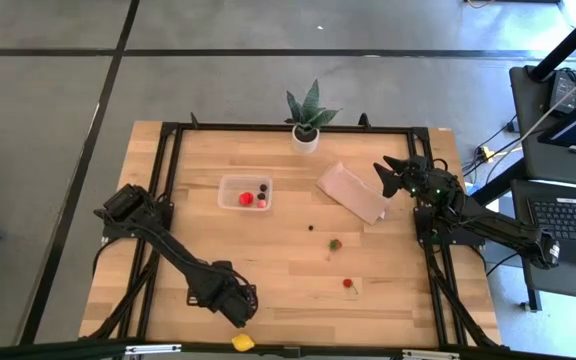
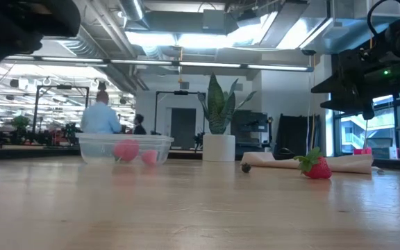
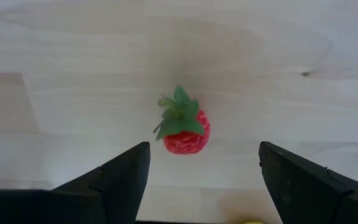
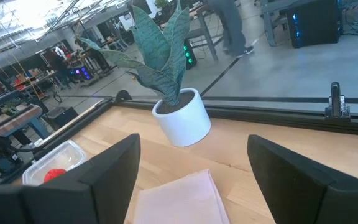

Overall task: Pick and placing Produce into tupperware
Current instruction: Put the red strawberry into the transparent container

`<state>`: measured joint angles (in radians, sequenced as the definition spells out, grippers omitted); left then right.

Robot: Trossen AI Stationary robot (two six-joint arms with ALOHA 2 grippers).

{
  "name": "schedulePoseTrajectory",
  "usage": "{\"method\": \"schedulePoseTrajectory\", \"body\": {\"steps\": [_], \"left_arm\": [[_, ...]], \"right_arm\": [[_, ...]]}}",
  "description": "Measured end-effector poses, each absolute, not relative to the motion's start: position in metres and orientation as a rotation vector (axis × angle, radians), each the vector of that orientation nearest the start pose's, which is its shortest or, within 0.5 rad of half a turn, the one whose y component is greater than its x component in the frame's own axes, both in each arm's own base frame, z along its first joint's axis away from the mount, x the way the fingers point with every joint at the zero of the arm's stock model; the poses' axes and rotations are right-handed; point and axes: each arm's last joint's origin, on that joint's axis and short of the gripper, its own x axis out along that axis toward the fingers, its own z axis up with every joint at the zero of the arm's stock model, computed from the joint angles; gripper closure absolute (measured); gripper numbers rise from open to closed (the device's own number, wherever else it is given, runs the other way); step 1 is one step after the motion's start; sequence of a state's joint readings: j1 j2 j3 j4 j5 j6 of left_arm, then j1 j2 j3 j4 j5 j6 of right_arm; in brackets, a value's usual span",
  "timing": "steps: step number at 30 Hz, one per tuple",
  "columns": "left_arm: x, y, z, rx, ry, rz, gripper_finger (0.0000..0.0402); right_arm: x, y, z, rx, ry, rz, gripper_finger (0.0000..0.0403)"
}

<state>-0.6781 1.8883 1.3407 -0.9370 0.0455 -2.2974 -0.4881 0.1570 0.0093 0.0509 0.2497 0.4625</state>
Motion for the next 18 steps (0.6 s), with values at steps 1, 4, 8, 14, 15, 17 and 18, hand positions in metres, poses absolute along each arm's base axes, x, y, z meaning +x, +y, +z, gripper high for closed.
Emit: {"method": "schedulePoseTrajectory", "body": {"steps": [1, 4, 8, 14, 15, 17, 18], "left_arm": [[0.273, -0.222, 0.181, -1.326, 1.228, 1.175, 0.0111], [0.272, -0.222, 0.179, -1.313, 1.232, 1.186, 0.0111], [0.273, -0.224, 0.171, -1.300, 1.246, 1.198, 0.0111], [0.277, -0.228, 0.153, -1.277, 1.290, 1.238, 0.0111], [0.277, -0.228, 0.150, -1.272, 1.291, 1.244, 0.0111], [0.277, -0.228, 0.148, -1.267, 1.291, 1.249, 0.0111], [0.277, -0.228, 0.148, -1.265, 1.291, 1.250, 0.0111]], "right_arm": [[0.090, -0.056, 0.159, 0.452, -0.074, -0.746, 0.0106], [0.090, -0.056, 0.159, 0.452, -0.074, -0.747, 0.0106], [0.090, -0.056, 0.159, 0.449, -0.073, -0.746, 0.0106], [0.090, -0.056, 0.159, 0.427, -0.064, -0.747, 0.0106], [0.090, -0.056, 0.159, 0.427, -0.064, -0.747, 0.0106], [0.090, -0.056, 0.159, 0.427, -0.064, -0.747, 0.0106], [0.090, -0.056, 0.159, 0.427, -0.064, -0.747, 0.0106]]}}
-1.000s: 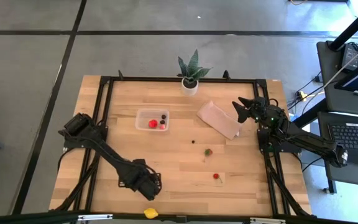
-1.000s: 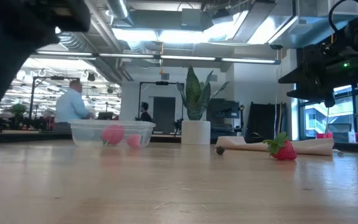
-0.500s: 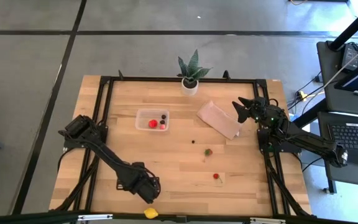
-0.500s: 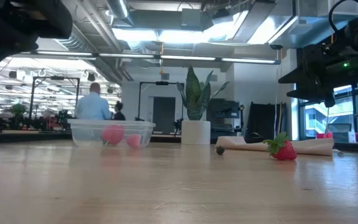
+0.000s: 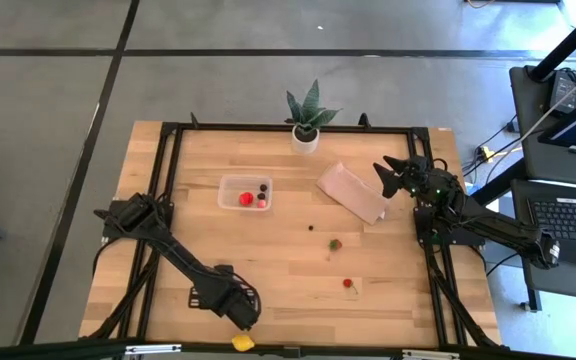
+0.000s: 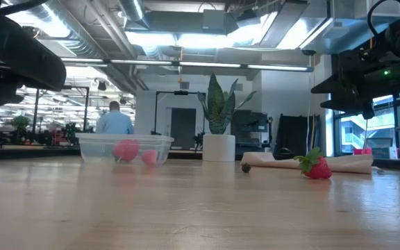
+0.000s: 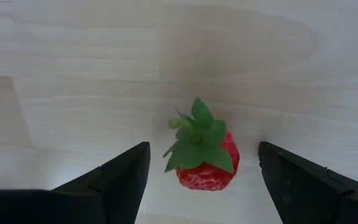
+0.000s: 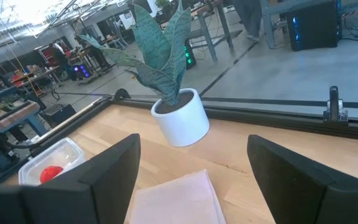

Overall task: Pick and placing Produce into tupperware
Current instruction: Put the red strawberry into the transparent container

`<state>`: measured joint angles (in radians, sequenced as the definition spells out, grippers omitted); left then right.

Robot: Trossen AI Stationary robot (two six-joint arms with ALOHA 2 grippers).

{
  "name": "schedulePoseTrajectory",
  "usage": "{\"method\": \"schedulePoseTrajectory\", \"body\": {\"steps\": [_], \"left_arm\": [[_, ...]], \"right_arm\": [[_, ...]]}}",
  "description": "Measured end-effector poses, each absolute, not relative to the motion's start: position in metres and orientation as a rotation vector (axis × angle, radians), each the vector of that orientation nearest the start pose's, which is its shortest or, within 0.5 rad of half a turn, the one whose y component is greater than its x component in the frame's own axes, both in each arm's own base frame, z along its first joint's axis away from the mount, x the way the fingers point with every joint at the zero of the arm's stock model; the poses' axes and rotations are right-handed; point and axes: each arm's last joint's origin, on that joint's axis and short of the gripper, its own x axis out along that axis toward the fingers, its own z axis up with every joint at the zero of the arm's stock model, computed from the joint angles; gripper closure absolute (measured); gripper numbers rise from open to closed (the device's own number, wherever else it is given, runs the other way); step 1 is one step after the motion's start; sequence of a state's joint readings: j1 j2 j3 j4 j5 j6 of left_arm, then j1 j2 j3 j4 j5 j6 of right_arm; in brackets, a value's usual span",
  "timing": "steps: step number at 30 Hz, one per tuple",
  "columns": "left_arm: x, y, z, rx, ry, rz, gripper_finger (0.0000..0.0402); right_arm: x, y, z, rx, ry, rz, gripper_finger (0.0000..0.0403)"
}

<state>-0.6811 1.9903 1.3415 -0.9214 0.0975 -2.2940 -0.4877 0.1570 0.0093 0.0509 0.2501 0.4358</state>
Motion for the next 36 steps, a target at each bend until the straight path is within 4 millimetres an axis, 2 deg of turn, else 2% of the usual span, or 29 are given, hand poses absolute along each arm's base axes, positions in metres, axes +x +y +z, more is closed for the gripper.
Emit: {"method": "schedulePoseTrajectory", "body": {"steps": [23, 28, 36], "left_arm": [[0.2767, -0.2278, 0.1489, -1.263, 1.288, 1.252, 0.0115], [0.2767, -0.2278, 0.1491, -1.263, 1.287, 1.252, 0.0144], [0.2763, -0.2275, 0.1495, -1.261, 1.288, 1.254, 0.0216]], "right_arm": [[0.0901, -0.0559, 0.1588, 0.427, -0.064, -0.747, 0.0106], [0.0901, -0.0559, 0.1588, 0.427, -0.064, -0.747, 0.0106], [0.0901, -0.0559, 0.1588, 0.427, -0.064, -0.747, 0.0106]]}}
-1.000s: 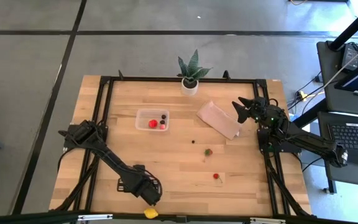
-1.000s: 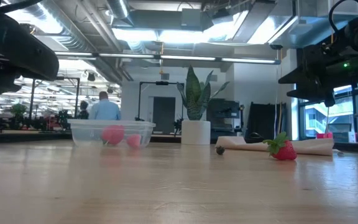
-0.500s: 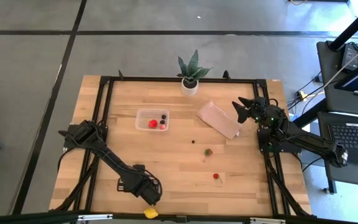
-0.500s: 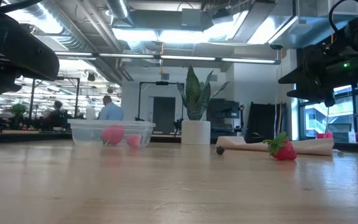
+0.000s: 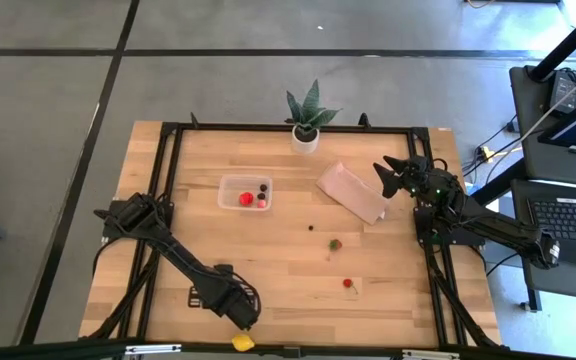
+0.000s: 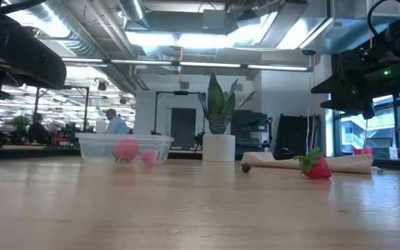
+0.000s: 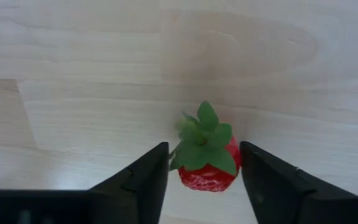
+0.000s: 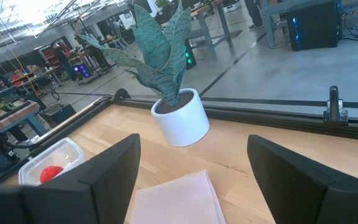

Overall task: Pick and placing Produce into tupperware
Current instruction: Put the red strawberry into the transparent container

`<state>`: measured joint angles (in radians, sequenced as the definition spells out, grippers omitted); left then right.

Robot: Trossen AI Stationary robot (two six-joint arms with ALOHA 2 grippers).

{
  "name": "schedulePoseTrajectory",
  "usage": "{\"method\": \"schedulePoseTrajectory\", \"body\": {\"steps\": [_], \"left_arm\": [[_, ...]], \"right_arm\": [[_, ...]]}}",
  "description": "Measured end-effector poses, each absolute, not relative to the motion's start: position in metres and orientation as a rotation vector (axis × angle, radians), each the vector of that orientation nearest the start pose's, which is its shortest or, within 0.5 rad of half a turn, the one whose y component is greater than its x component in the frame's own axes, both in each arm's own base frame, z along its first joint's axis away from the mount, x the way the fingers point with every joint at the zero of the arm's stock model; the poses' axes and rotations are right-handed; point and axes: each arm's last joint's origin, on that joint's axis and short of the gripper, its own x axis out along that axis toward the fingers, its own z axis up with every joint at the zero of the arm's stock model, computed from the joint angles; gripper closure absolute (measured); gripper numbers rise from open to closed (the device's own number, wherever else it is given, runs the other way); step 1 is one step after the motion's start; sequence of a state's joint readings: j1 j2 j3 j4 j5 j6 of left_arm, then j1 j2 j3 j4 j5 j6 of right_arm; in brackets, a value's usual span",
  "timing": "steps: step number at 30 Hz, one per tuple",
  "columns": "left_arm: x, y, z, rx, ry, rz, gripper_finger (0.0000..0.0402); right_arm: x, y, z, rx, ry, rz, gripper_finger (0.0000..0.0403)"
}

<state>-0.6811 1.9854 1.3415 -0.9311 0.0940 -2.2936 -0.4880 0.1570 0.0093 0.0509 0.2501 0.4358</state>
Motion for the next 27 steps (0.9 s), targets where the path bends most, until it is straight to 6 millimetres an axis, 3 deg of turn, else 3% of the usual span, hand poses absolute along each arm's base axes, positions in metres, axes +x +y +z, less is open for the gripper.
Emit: {"method": "schedulePoseTrajectory", "body": {"steps": [7, 16, 22, 27], "left_arm": [[0.276, -0.227, 0.150, -1.253, 1.281, 1.252, 0.0280], [0.285, -0.217, 0.151, -1.210, 1.291, 1.181, 0.0274], [0.302, -0.184, 0.178, -1.123, 1.203, 1.010, 0.0276], [0.313, -0.133, 0.219, -0.975, 1.006, 0.905, 0.0282]], "right_arm": [[0.090, -0.056, 0.159, 0.426, -0.064, -0.747, 0.0106], [0.090, -0.056, 0.159, 0.425, -0.063, -0.747, 0.0106], [0.090, -0.056, 0.159, 0.424, -0.063, -0.747, 0.0106], [0.090, -0.056, 0.159, 0.426, -0.063, -0.747, 0.0106]]}}
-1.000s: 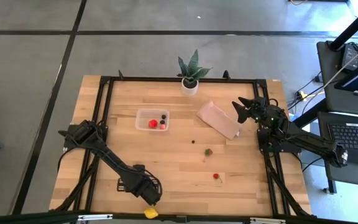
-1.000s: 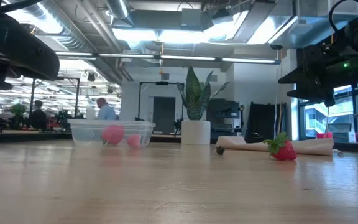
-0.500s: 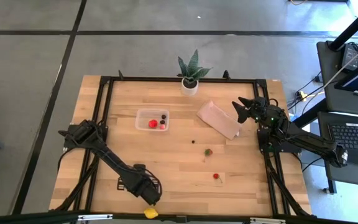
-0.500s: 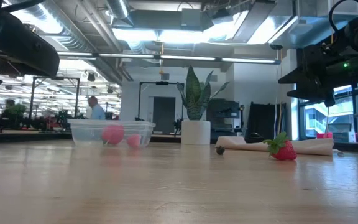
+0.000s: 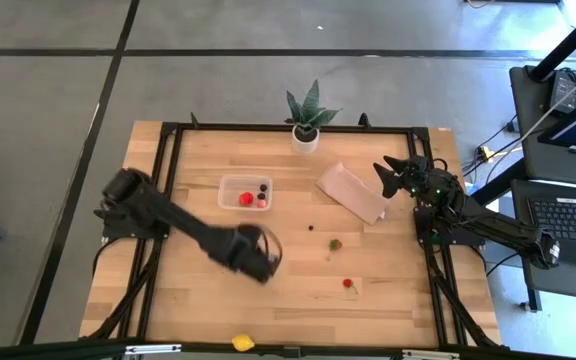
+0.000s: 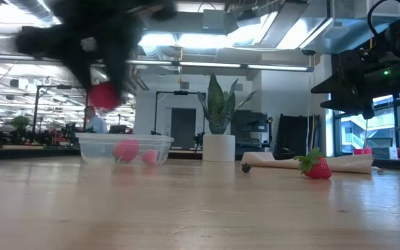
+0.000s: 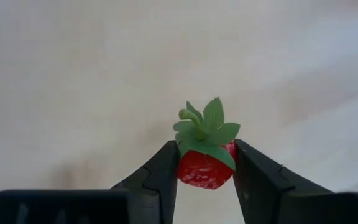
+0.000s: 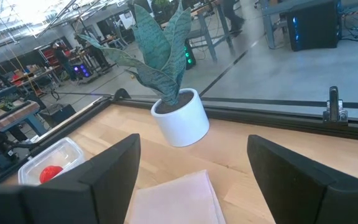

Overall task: Pick and placing Produce into tupperware
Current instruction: Put the red strawberry into the transparent container, then put the yellow lemon into the transparent container

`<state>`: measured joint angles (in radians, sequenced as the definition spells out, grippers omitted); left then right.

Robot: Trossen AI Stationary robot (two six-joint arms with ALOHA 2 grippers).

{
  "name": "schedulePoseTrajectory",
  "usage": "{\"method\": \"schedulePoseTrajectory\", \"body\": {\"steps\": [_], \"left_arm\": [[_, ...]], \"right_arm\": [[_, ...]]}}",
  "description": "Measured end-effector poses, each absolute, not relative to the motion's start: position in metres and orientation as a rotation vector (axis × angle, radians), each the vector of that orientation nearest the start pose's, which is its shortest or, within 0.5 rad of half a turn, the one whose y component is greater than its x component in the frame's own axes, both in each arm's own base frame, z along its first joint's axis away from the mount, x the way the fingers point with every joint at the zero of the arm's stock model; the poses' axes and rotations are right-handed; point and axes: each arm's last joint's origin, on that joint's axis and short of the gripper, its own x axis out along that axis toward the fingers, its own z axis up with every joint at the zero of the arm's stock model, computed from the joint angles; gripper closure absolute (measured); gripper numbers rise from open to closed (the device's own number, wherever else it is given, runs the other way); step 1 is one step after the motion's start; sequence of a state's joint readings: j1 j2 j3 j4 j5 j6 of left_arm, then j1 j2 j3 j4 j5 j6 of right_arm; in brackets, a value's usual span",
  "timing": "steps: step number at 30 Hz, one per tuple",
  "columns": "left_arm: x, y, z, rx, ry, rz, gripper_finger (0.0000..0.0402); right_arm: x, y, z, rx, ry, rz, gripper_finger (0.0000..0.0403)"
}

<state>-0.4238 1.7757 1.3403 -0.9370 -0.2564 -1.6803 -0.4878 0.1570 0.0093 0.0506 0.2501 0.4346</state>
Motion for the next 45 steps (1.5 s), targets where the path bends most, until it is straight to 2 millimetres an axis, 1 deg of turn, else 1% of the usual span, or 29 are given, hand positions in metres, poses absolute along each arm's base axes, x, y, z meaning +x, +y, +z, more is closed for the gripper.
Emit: {"method": "schedulePoseTrajectory", "body": {"steps": [3, 6, 8, 12, 14, 17, 22, 28, 31, 35, 38, 45], "left_arm": [[0.313, -0.097, 0.246, -0.882, 0.905, 0.884, 0.0280], [0.309, -0.059, 0.270, -0.801, 0.827, 0.881, 0.0268], [0.306, -0.036, 0.282, -0.756, 0.793, 0.891, 0.0267], [0.302, 0.001, 0.292, -0.697, 0.789, 0.918, 0.0281], [0.301, 0.014, 0.292, -0.687, 0.809, 0.921, 0.0283], [0.304, 0.028, 0.287, -0.679, 0.850, 0.923, 0.0282], [0.312, 0.044, 0.268, -0.677, 0.953, 0.929, 0.0265], [0.326, 0.051, 0.238, -0.645, 1.080, 0.929, 0.0282], [0.331, 0.054, 0.224, -0.635, 1.125, 0.944, 0.0282], [0.335, 0.060, 0.208, -0.618, 1.201, 0.927, 0.0262], [0.337, 0.061, 0.201, -0.627, 1.232, 0.922, 0.0247], [0.336, 0.062, 0.202, -0.616, 1.224, 0.933, 0.0236]], "right_arm": [[0.090, -0.056, 0.159, 0.432, -0.066, -0.747, 0.0106], [0.090, -0.056, 0.159, 0.432, -0.066, -0.747, 0.0106], [0.090, -0.056, 0.159, 0.433, -0.066, -0.747, 0.0106], [0.090, -0.056, 0.159, 0.433, -0.066, -0.747, 0.0106], [0.090, -0.056, 0.159, 0.434, -0.067, -0.747, 0.0106], [0.090, -0.056, 0.159, 0.435, -0.067, -0.747, 0.0106], [0.090, -0.056, 0.159, 0.435, -0.067, -0.747, 0.0106], [0.090, -0.056, 0.159, 0.435, -0.067, -0.747, 0.0106], [0.090, -0.056, 0.159, 0.435, -0.067, -0.747, 0.0106], [0.090, -0.056, 0.159, 0.435, -0.067, -0.747, 0.0106], [0.090, -0.056, 0.159, 0.435, -0.067, -0.747, 0.0106], [0.090, -0.056, 0.159, 0.434, -0.066, -0.747, 0.0106]]}}
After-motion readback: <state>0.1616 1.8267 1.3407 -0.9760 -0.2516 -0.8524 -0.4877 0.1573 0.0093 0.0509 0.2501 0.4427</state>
